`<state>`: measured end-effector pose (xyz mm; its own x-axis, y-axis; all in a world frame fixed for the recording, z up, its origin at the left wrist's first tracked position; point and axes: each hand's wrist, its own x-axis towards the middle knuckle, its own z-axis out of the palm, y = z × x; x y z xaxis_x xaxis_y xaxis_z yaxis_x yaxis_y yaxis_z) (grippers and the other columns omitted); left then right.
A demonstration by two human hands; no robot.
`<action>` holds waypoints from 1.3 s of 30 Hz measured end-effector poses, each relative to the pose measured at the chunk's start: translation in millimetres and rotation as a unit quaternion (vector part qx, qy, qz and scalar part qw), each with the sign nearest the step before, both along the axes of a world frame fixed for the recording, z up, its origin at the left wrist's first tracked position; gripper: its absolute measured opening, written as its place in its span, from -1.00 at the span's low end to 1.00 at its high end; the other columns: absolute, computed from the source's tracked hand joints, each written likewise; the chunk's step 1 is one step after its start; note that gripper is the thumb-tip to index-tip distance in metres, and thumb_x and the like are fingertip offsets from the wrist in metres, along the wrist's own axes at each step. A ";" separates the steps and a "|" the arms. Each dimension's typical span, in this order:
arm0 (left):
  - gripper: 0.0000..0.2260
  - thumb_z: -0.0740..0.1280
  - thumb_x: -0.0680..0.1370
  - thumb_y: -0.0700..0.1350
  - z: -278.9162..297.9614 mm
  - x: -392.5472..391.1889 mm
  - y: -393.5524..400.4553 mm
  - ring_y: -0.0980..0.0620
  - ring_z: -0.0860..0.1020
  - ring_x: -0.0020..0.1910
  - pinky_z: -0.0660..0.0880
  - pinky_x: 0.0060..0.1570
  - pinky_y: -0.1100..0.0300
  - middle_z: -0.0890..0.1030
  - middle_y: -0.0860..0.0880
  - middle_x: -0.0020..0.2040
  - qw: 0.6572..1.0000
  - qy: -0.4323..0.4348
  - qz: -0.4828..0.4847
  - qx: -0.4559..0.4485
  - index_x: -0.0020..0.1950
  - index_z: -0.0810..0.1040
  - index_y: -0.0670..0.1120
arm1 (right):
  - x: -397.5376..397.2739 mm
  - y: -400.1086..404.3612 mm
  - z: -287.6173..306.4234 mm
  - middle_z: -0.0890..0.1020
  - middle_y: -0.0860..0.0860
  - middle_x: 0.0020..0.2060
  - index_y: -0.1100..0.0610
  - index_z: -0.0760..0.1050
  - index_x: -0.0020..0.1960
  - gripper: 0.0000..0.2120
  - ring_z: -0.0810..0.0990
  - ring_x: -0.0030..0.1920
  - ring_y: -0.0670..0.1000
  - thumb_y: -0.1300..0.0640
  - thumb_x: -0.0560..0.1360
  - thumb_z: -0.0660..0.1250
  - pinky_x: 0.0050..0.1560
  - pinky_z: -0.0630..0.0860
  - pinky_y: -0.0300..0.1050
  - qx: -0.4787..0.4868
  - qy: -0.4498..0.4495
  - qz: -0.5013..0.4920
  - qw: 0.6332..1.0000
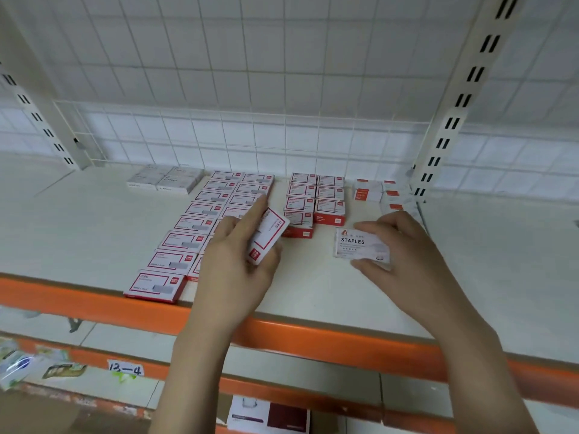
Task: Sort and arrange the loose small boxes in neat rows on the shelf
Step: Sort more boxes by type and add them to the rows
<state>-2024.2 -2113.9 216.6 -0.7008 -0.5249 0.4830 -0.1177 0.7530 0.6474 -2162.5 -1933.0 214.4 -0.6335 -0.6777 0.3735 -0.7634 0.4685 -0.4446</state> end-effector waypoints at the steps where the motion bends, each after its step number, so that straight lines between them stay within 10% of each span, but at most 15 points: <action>1: -0.42 0.41 0.45 -0.08 -1.1 -3.0 1.7 0.32 0.40 -0.04 0.28 -0.14 0.60 0.45 0.04 -0.05 1.000 -0.002 -0.001 0.011 0.43 0.31 0.02 | -2.4 1.0 -0.9 0.39 -0.08 -0.02 0.00 0.46 0.27 -0.54 0.34 0.02 -0.14 0.12 0.39 0.45 -0.05 0.29 -0.46 -0.001 -0.003 0.001 1.000; 5: -0.34 0.40 0.47 -0.07 -7.2 -13.2 7.2 0.56 0.28 0.03 0.18 -0.06 0.68 0.35 0.16 0.07 0.997 -0.006 -0.025 0.068 0.49 0.18 -0.02 | -9.2 0.4 -3.7 0.39 -0.08 -0.01 -0.02 0.45 0.27 -0.55 0.34 0.04 -0.14 0.12 0.40 0.44 -0.06 0.29 -0.40 0.000 -0.013 0.002 1.000; 10: -0.56 0.14 0.54 0.01 -15.0 -19.9 -2.0 0.14 0.50 0.02 0.48 0.10 0.18 0.47 0.14 -0.03 0.987 0.046 -0.024 0.150 0.43 0.32 0.06 | -10.6 -12.4 -2.3 0.36 -0.11 0.00 -0.02 0.43 0.29 -0.54 0.31 0.04 -0.18 0.09 0.42 0.42 -0.04 0.25 -0.47 0.017 -0.009 0.009 1.000; 16: -0.66 0.34 0.52 -0.19 -7.8 -7.5 -42.9 0.25 0.56 -0.14 0.43 -0.13 0.46 0.57 0.25 -0.07 0.989 0.051 0.000 0.138 0.16 0.48 0.22 | -3.5 -50.7 0.5 0.32 -0.16 0.00 -0.02 0.42 0.30 -0.53 0.24 0.05 -0.24 0.08 0.42 0.42 -0.04 0.22 -0.48 0.015 0.002 0.004 1.000; 23: -0.39 0.25 0.55 -0.21 -3.0 15.7 -121.1 0.11 0.55 -0.15 0.41 -0.04 0.47 0.46 0.03 -0.02 0.994 -0.044 -0.066 0.077 0.43 0.11 0.29 | 28.7 -122.1 1.9 0.35 -0.14 0.00 -0.01 0.44 0.27 -0.56 0.26 0.06 -0.22 0.09 0.42 0.42 -0.04 0.24 -0.50 0.002 0.013 -0.025 1.000; 28: -0.61 0.34 0.49 -0.24 -0.2 41.7 -181.2 0.04 0.59 -0.19 0.55 -0.05 0.13 0.52 0.01 -0.06 0.990 -0.038 -0.059 0.126 0.21 0.46 0.17 | 67.1 -174.6 3.8 0.35 -0.11 -0.03 0.03 0.47 0.26 -0.55 0.33 0.07 -0.14 0.15 0.39 0.45 0.02 0.22 -0.35 -0.012 0.006 -0.030 0.999; 32: -0.68 0.37 0.47 -0.29 0.4 58.8 -216.3 0.08 0.59 -0.34 0.53 -0.27 0.36 0.56 0.00 -0.14 0.973 -0.014 -0.064 0.220 0.14 0.55 0.03 | 95.1 -197.2 -0.3 0.39 -0.07 -0.02 0.03 0.49 0.26 -0.53 0.33 0.04 -0.16 0.18 0.36 0.47 0.04 0.20 -0.52 -0.016 -0.008 -0.053 0.998; 35: -0.70 0.40 0.46 -0.28 0.8 67.8 -225.5 0.00 0.63 -0.25 0.60 -0.11 0.11 0.56 0.07 -0.18 0.955 0.009 -0.078 0.286 0.08 0.57 0.05 | 111.2 -203.5 -2.8 0.42 -0.03 -0.04 0.06 0.50 0.24 -0.52 0.43 0.03 -0.01 0.20 0.35 0.48 0.05 0.31 -0.24 -0.007 -0.003 -0.070 0.998; 39: -0.72 0.40 0.45 -0.27 -0.4 74.6 -224.2 -0.05 0.65 -0.19 0.59 -0.04 -0.03 0.62 0.07 -0.06 0.946 -0.004 -0.104 0.308 0.06 0.55 0.06 | 127.5 -204.8 -3.5 0.39 -0.08 -0.03 0.04 0.49 0.26 -0.52 0.39 0.04 -0.09 0.17 0.36 0.48 0.02 0.26 -0.34 0.000 0.001 -0.088 0.996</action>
